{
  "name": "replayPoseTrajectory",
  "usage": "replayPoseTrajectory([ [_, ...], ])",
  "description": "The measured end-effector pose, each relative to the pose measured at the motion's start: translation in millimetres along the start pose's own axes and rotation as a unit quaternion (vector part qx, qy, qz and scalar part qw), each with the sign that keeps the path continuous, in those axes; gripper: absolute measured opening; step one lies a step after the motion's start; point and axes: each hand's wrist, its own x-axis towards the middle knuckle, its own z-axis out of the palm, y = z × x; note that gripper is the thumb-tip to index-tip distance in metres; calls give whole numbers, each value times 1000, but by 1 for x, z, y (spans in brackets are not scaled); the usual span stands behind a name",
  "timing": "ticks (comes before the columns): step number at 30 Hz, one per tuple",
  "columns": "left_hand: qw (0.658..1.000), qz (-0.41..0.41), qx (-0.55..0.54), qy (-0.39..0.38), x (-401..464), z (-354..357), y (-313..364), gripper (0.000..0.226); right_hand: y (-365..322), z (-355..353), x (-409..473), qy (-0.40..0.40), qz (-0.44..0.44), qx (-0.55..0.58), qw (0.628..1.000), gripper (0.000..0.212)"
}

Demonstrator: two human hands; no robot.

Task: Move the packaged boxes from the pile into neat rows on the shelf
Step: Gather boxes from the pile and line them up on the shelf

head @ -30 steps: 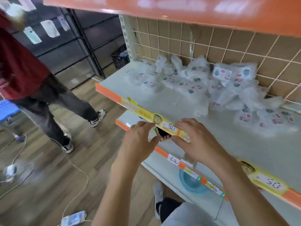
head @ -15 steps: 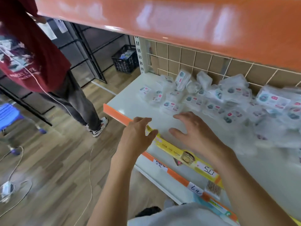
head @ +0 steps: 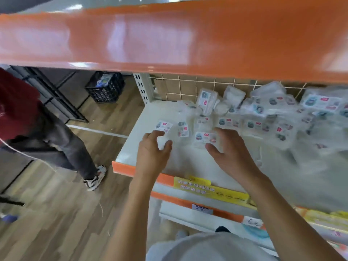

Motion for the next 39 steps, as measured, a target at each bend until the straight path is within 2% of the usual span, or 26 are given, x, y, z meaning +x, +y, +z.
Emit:
replayPoseTrajectory([
  [4,999,-8,-50,8,32,-11,-21,27,-5,21,6,0,106,-3,994,74],
  [7,998,-13,-54,-9,48,-16,-31,36,-13,27,8,39,149,5,988,59],
  [10,996,-28,-65,-57,62,-15,-36,51,-23,27,4,62,167,6,984,45],
  [15,990,-30,-53,-125,79,-12,-38,68,-32,33,-10,134,194,128,963,51],
  [21,973,-56,-152,-167,85,-20,-37,71,-36,37,-21,195,233,226,926,46],
  [23,963,-68,-191,-178,84,-26,-38,65,-35,36,-24,207,246,274,906,47],
  [26,957,-41,-213,-192,82,-31,-42,23,-29,34,-31,209,251,332,885,45],
  [27,951,-44,-232,-199,81,-32,-44,20,-27,34,-34,212,250,352,877,42],
  [31,917,-100,-318,-218,77,-30,-49,18,-22,30,-45,224,244,394,857,34],
  [34,927,-87,-289,-222,72,-24,-49,16,-21,26,-52,235,247,413,845,36],
  [39,939,-33,-219,-262,62,-27,-41,45,-18,20,-64,243,246,408,845,34],
])
